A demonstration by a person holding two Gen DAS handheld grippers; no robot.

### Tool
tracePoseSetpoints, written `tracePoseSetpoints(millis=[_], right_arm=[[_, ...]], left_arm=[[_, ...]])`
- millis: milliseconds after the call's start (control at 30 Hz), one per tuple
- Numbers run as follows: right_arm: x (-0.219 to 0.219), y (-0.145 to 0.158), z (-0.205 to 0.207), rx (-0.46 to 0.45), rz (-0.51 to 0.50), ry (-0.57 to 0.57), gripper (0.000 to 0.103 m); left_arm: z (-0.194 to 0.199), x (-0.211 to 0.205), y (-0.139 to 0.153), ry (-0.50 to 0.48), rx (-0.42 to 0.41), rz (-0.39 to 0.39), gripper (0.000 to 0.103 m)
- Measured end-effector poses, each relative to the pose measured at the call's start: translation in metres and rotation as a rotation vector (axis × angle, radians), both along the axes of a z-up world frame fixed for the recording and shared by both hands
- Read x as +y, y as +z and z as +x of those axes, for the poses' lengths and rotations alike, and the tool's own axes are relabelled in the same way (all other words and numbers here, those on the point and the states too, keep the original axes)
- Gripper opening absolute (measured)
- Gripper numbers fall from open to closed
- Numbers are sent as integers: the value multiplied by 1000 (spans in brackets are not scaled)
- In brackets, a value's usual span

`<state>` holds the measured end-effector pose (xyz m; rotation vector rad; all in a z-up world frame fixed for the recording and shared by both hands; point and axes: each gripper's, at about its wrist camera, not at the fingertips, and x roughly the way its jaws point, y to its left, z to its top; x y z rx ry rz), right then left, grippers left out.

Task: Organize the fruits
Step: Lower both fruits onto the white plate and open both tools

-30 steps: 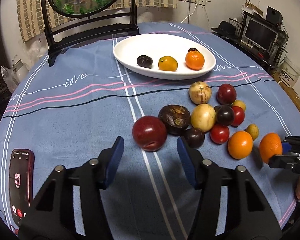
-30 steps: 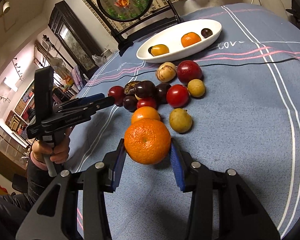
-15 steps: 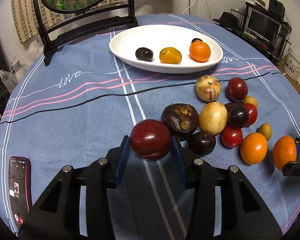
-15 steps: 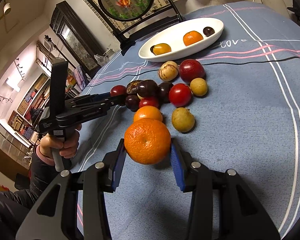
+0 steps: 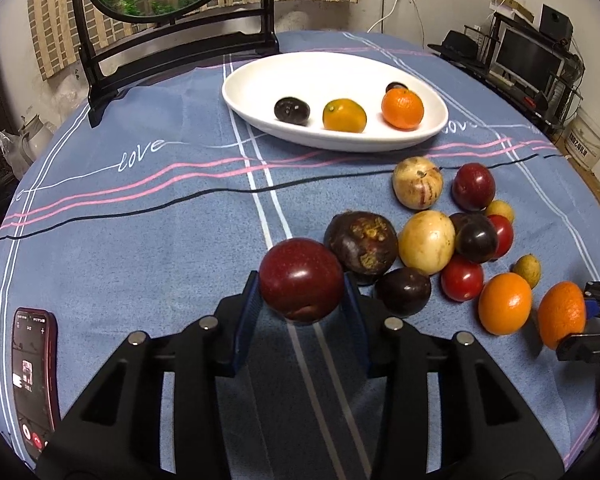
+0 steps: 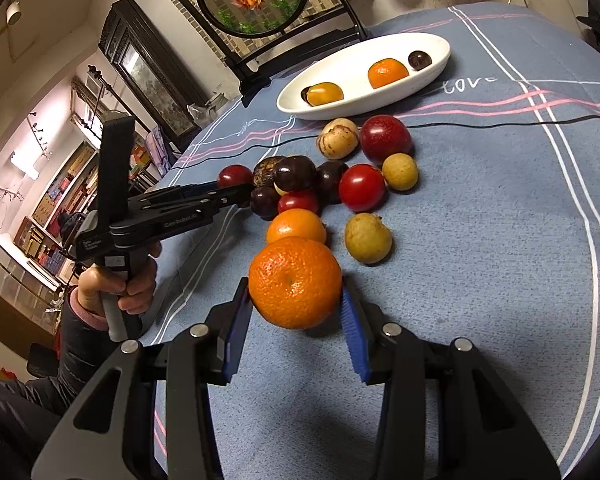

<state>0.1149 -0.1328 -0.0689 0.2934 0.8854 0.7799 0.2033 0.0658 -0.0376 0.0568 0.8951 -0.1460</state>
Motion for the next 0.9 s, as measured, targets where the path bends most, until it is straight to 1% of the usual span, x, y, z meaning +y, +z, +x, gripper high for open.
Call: tracePoseSetpoints(millis=[133,200,233,267,300,333,400,467,533,567,667,800,867,900], right_arm=[[0,8,6,-6,22,36,44],[-4,23,17,-1,74,50,44],[-6,32,24,-15,95,43,44],[-7,40,33,-35,105,29,44],[-6,53,49,-78,95,-1,44],[-5,59,59,-110,83,-26,44],[0,73,91,-188,32,-107,44],[10,77,128,-236,-19,-178,44],[21,74,156,-253,-64,-207,44],[26,70,171,-244,-85,-225,44],[38,51,211,-169,-125,-240,44],[49,36,235,-128,-168,-220,44],[50,35,239,-135,-176,-211,45],[53,34,242,-139,-196,-205,45]], left_arm=[[-5,2,14,-5,-32,-33,41],[-3,0,27,-11,-55,-53,41],[0,-2,34,-19,-69,-67,41],[4,-5,42,-28,-85,-76,41],[10,-8,49,-32,-98,-80,41],[17,-12,56,-35,-111,-83,41],[36,-20,68,-32,-143,-84,41],[62,-27,76,-12,-166,-78,41],[84,-31,75,-2,-150,-81,41],[102,-32,71,10,-123,-92,41],[139,-34,60,46,-68,-82,41],[174,-37,45,68,-16,-57,41],[186,-39,38,71,3,-43,41],[193,-39,33,76,13,-37,41]])
